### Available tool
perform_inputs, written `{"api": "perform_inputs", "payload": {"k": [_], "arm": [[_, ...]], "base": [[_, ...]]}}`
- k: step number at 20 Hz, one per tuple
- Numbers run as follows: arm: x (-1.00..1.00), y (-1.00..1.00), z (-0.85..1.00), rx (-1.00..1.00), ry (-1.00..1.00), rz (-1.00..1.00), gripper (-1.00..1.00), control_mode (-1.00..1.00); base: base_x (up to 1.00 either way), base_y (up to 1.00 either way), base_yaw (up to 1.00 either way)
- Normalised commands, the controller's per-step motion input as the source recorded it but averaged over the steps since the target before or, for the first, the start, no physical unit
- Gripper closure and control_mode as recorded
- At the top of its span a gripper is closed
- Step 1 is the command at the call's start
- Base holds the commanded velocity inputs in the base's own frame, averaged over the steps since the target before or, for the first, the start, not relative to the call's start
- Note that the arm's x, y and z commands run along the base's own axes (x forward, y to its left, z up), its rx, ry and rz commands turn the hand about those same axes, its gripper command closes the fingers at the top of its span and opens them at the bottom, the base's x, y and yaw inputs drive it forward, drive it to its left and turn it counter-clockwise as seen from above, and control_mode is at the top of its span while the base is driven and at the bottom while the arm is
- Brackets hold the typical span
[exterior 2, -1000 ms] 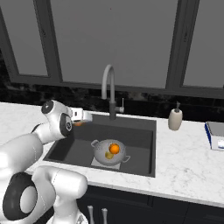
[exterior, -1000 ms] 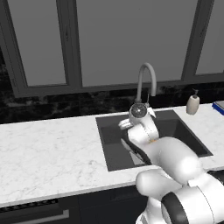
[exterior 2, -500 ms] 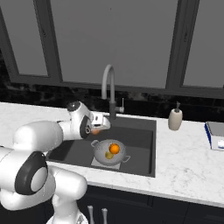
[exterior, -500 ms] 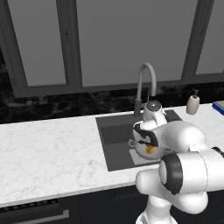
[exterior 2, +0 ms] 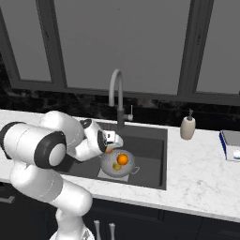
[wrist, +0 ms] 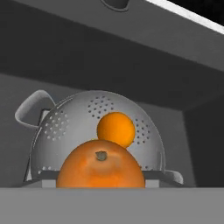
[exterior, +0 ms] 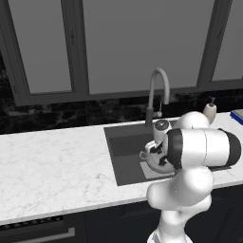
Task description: Put the colander in the sink, put the kiwi, orange, tangerine in the colander, and turn on the sink faucet and pour water over the colander.
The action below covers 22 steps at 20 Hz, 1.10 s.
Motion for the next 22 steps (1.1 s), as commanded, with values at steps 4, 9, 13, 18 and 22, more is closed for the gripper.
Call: {"api": "perform_inputs", "payload": {"k": [4,9,13,18,22], "arm": [[0.01,0.00,-0.71,-0.03,0.11,0.00,1.00,-1.00],[0.53,-0.11,-0.27,-0.03,0.00,-0.03,1.00,-1.00],[0.58,-0.10,-0.34,-0.04,0.00,-0.03,-1.00,-1.00],[0.09,-0.03,-0.05,0.00,0.00,0.00,-1.00,-1.00],[0.00,-0.04,0.27,0.02,0.00,0.00,-1.00,-1.00]], "base": [[0.00,0.00,0.00],[0.00,0.00,0.00],[0.00,0.00,0.00],[0.00,0.00,0.00],[0.00,0.00,0.00]]}}
